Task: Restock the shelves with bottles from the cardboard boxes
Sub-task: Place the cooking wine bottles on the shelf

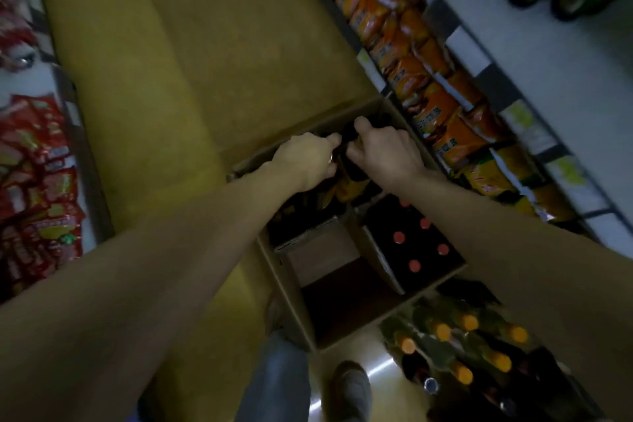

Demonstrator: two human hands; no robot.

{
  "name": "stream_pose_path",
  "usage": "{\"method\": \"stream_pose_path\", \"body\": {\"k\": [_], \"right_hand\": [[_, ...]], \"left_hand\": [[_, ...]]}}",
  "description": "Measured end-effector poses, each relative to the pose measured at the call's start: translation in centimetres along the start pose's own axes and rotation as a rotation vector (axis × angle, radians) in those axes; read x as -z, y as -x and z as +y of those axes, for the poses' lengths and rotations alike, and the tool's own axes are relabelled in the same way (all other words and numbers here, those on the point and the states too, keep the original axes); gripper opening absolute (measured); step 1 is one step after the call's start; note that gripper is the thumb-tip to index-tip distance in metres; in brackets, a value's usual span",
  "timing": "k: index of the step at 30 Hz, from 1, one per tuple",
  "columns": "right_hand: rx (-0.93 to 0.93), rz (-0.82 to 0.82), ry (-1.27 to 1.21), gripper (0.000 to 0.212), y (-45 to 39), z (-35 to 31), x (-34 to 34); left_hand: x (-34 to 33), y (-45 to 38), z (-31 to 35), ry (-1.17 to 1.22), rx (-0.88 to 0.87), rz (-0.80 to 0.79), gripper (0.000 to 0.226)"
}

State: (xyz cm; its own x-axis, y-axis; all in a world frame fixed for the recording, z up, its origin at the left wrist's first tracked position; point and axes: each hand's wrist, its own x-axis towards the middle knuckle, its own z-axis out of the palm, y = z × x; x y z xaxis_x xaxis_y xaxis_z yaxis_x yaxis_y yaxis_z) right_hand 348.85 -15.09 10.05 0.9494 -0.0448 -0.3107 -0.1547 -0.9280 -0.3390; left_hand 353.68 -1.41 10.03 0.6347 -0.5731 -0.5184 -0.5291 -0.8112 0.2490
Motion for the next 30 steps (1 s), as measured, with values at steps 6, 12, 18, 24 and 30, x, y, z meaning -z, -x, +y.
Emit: {"method": "stream_pose_path", "body": {"k": [6, 12, 18, 24, 30], "right_hand": [[0.047, 0.205, 0.089, 0.033, 6.2, -3.9, 13.5], [0.133, 0.435, 0.172, 0.025, 13.6, -8.0, 26.0], [0.169, 0.538, 0.203, 0.03, 22.1, -12.6, 35.8], [0.172, 0.597, 0.183, 0.03, 32.4, -17.7, 42.8], [0.157, 0.709, 0.181, 0.027, 42.7, -21.9, 48.0]], "left_hand": [[12.5, 9.6, 5.3, -0.012, 0.069, 0.182, 0.034], [23.5, 19.5, 10.5, -0.01, 0.085, 0.423, 0.027], [31.3, 28.7, 14.5, -0.089, 0.013, 0.561, 0.033], [37.3, 40.5, 18.2, -0.133, -0.012, 0.772, 0.027], [41.7, 51.9, 23.0, -0.261, -0.033, 0.897, 0.031]]}}
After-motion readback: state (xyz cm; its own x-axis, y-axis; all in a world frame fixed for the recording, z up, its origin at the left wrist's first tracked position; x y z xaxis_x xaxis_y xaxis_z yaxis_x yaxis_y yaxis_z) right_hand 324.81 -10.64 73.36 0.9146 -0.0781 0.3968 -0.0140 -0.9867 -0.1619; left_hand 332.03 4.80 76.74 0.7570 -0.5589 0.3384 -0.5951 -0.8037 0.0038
